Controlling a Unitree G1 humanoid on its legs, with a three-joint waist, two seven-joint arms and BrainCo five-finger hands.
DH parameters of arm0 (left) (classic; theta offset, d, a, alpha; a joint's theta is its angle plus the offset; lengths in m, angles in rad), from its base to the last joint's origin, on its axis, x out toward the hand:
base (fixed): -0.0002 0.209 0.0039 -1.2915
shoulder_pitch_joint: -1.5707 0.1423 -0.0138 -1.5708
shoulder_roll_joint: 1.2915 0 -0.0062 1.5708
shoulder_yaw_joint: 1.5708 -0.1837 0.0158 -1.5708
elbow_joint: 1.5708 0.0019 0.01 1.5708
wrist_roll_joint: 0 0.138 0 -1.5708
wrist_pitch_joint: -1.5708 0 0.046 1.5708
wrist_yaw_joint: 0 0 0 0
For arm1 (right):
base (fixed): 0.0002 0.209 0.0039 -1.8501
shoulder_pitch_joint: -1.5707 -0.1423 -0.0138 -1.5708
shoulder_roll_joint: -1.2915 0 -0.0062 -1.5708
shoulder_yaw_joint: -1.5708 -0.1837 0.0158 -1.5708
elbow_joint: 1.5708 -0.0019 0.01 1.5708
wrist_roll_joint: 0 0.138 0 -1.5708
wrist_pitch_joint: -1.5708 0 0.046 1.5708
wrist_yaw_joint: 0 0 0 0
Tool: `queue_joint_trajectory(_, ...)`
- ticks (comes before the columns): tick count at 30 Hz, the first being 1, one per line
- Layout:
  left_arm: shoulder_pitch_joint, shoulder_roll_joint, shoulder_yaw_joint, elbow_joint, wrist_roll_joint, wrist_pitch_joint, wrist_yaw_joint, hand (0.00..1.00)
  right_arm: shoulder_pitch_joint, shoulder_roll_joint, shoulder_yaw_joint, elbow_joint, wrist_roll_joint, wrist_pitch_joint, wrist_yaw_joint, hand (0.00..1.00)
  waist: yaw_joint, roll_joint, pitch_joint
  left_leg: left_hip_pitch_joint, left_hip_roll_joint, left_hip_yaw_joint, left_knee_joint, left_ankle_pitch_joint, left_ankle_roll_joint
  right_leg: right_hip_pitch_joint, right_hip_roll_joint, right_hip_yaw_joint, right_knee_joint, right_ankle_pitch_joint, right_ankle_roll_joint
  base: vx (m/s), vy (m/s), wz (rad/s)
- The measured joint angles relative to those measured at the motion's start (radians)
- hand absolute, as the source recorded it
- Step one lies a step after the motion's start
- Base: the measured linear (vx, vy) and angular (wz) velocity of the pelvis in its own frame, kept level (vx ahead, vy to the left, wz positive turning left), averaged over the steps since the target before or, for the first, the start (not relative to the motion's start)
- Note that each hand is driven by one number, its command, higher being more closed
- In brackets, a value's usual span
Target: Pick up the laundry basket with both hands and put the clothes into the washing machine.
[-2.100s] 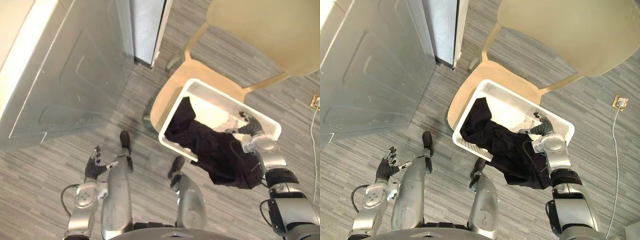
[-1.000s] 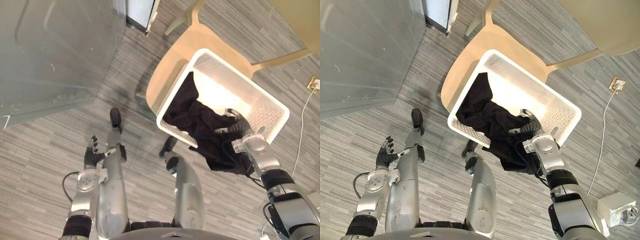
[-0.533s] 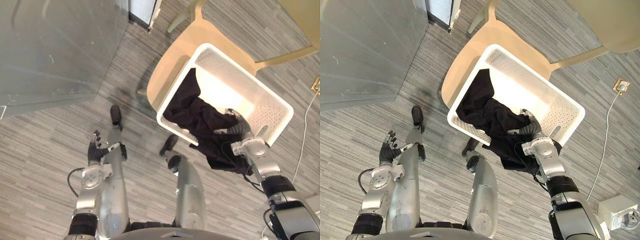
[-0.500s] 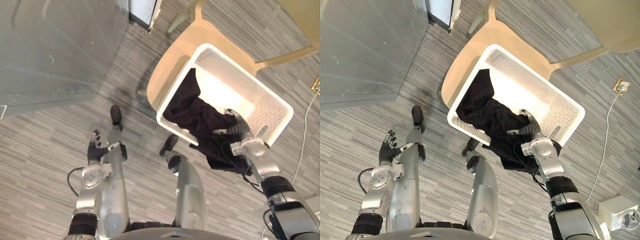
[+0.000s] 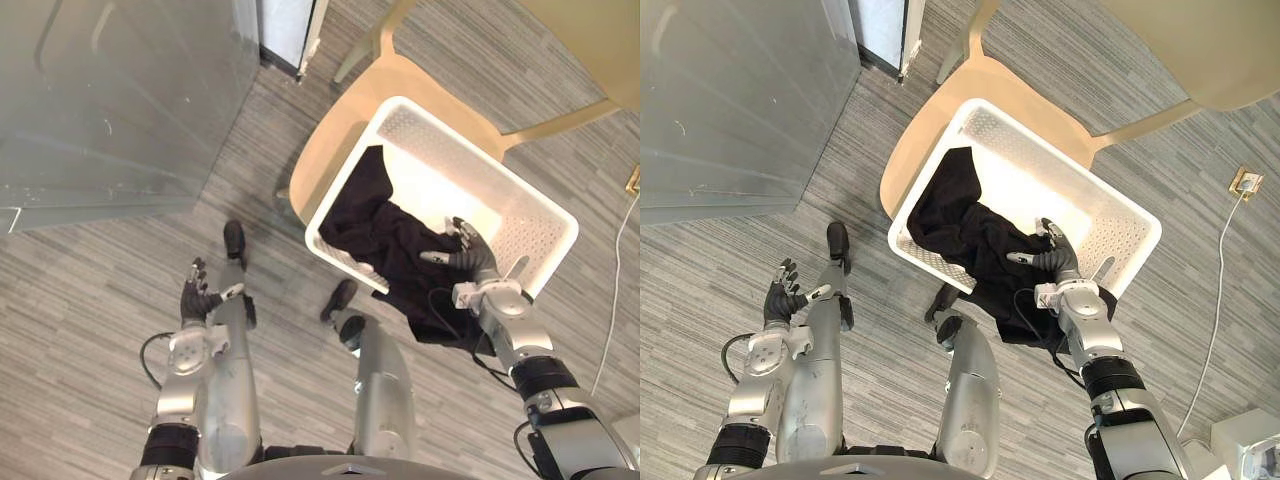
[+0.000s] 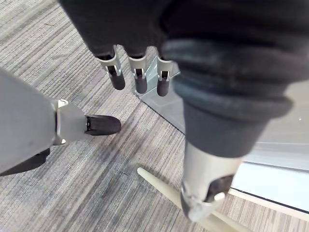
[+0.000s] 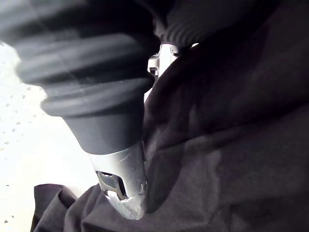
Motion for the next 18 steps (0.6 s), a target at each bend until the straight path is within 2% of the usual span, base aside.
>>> queue_joint_trajectory(3,0.000,0.001,-0.009,0.001,0.000,0.000,0.000,0.00,-0.009,0.006,0.000,0.001,-0.008,-0.003,0.000,0.00,0.002,0.000,-0.001,-0.001,0.000,-0.011,-0.004,0.003,-0.004,-0.004,0.001,-0.003,0.008,-0.005,-0.002,0.01,-0.071,0.02)
queue_joint_trajectory(8,0.001,0.000,-0.008,0.004,0.000,0.000,0.000,0.00,-0.037,0.010,0.011,0.036,-0.083,-0.003,0.000,0.00,0.005,0.001,-0.021,-0.006,0.000,-0.015,-0.017,0.011,-0.009,-0.013,0.002,-0.008,0.012,-0.006,-0.003,0.01,-0.055,0.01)
queue_joint_trajectory(12,0.005,-0.013,-0.009,-0.009,-0.001,0.000,0.004,0.00,-0.067,0.011,0.021,0.103,-0.132,-0.002,0.000,0.00,0.010,0.003,-0.068,-0.041,0.001,-0.018,-0.017,0.011,-0.010,-0.040,-0.002,-0.023,0.017,-0.006,-0.003,0.01,-0.050,0.05)
queue_joint_trajectory(16,0.006,-0.020,-0.010,-0.027,-0.004,-0.006,0.005,0.00,-0.116,0.007,0.021,0.164,-0.238,0.000,0.000,0.00,0.019,0.003,-0.071,-0.044,0.001,-0.015,-0.035,0.008,-0.013,-0.045,-0.005,-0.035,0.018,-0.006,-0.004,-0.01,-0.038,0.07)
queue_joint_trajectory(17,0.007,-0.021,-0.012,-0.045,-0.007,-0.006,0.005,0.00,-0.127,0.002,0.021,0.178,-0.252,0.000,0.000,0.00,0.024,0.003,-0.071,-0.046,0.001,-0.010,-0.052,-0.020,-0.048,-0.043,-0.006,-0.048,0.005,0.001,-0.013,-0.03,-0.015,0.18)
queue_joint_trajectory(18,0.004,-0.015,-0.012,-0.055,-0.010,-0.008,0.004,0.00,-0.124,-0.004,0.021,0.185,-0.268,0.001,0.000,0.00,0.020,0.002,-0.072,-0.061,0.000,0.000,-0.039,-0.031,-0.058,-0.046,-0.017,-0.055,-0.019,0.009,-0.022,0.00,0.017,0.19)
